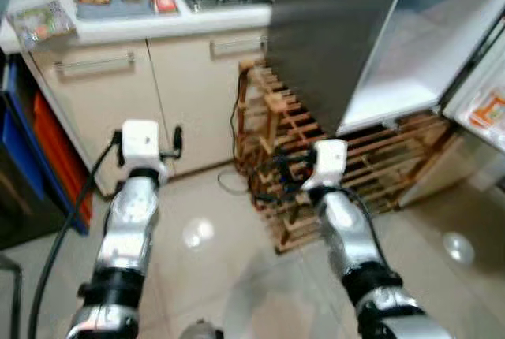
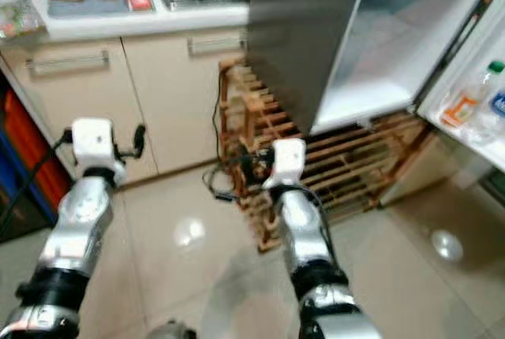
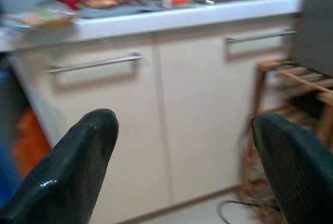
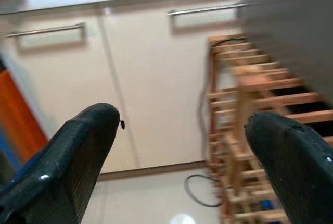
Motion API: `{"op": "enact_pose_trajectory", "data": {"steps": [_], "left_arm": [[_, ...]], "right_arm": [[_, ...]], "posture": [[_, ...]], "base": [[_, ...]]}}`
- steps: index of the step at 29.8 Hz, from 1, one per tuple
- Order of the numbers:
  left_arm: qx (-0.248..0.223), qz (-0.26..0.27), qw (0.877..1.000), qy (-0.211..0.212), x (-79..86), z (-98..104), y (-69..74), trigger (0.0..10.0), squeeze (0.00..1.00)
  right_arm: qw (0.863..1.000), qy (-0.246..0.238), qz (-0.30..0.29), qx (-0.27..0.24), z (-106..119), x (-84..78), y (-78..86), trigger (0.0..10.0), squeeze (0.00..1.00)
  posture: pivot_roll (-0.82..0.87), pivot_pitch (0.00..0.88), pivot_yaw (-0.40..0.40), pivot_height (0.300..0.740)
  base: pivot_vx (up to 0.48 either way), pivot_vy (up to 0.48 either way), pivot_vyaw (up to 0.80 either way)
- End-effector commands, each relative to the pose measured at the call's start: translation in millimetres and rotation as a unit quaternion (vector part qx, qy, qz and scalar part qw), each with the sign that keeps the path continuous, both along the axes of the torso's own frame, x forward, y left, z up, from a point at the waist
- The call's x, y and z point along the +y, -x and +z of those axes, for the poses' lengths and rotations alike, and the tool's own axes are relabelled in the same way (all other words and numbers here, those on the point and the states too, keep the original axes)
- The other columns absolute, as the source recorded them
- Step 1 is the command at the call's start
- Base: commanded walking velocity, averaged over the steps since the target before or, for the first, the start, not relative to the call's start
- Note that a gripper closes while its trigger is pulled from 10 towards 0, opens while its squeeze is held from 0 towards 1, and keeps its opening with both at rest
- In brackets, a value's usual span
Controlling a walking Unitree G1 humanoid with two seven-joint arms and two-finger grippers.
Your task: Restocking fridge
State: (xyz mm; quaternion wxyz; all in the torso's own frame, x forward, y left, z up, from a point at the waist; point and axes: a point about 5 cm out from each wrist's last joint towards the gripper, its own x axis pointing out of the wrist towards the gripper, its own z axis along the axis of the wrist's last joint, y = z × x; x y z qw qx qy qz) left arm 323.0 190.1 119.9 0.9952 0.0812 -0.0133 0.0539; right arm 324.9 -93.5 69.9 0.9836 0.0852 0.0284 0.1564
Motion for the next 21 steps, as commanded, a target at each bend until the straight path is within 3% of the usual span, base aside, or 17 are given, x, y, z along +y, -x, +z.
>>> {"op": "enact_pose_trajectory", "data": {"steps": [1, 16, 19, 21], "left_arm": [[0.009, -0.003, 1.0, -0.006, -3.5, -2, 0.0, 10.0, 0.0], [0.003, -0.02, 1.0, -0.006, -12.2, 0, 9.1, 10.0, 0.0], [0.012, -0.013, 1.0, -0.011, -16.1, -4, 7.4, 10.0, 0.0], [0.005, -0.022, 1.0, -0.001, -23.5, 2, 4.3, 10.0, 0.0]], "right_arm": [[1.0, -0.005, -0.011, -0.002, 0, -7.0, -1.1, 10.0, 0.0], [1.0, -0.004, 0.009, -0.003, 0, -3.3, -1.6, 10.0, 0.0], [1.0, 0.019, -0.017, -0.001, 1, -6.6, -5.1, 10.0, 0.0], [1.0, 0.009, -0.005, -0.018, 10, -6.4, -7.9, 10.0, 0.0]], "posture": [[-0.05, 0.0, -0.01, 0.74], [-0.02, 0.0, -0.027, 0.74], [-0.03, 0.0, -0.029, 0.74], [-0.04, 0.0, -0.036, 0.74]], "base": [[0.0, 0.0, 0.44], [0.0, 0.0, 0.44], [0.285, -0.385, 0.0], [0.285, -0.382, 0.0]]}}
